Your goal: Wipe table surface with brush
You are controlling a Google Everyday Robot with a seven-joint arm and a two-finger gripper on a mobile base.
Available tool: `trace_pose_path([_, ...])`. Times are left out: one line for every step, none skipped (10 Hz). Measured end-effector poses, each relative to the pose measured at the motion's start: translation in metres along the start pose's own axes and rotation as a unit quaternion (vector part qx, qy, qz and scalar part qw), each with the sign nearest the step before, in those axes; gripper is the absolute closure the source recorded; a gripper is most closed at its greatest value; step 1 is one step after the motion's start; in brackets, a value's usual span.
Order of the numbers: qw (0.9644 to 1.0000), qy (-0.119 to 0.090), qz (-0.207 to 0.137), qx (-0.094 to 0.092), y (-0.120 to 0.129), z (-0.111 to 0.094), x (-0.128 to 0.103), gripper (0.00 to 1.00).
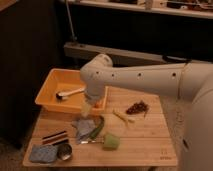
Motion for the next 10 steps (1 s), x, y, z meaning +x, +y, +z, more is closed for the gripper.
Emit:
trace_pose_path([0.9993, -0.027, -0.024, 0.011, -0.026, -0.005, -0.010, 0.20])
trace_pose_path([0.9972, -0.043, -0.057, 0.025, -0.047, -0.007, -0.019, 0.20])
trace_pose_path([0.9937, -0.058, -0.089, 0.035, -0.064, -0.008, -0.031, 0.20])
trace_pose_path([0.9917, -0.063, -0.103, 0.043, -0.075, -0.009, -0.033, 0.20])
trace_pose_path([0.9901, -0.068, -0.113, 0.049, -0.083, -0.010, -0.034, 0.20])
trace_pose_path([0.9890, -0.070, -0.119, 0.052, -0.087, -0.011, -0.036, 0.20])
trace_pose_path([0.9888, -0.070, -0.121, 0.052, -0.085, -0.010, -0.038, 0.20])
trace_pose_path([0.9888, -0.071, -0.121, 0.051, -0.085, -0.010, -0.038, 0.20])
trace_pose_path([0.9884, -0.076, -0.121, 0.052, -0.087, -0.011, -0.038, 0.20])
trace_pose_path([0.9859, -0.090, -0.130, 0.054, -0.091, -0.012, -0.043, 0.20])
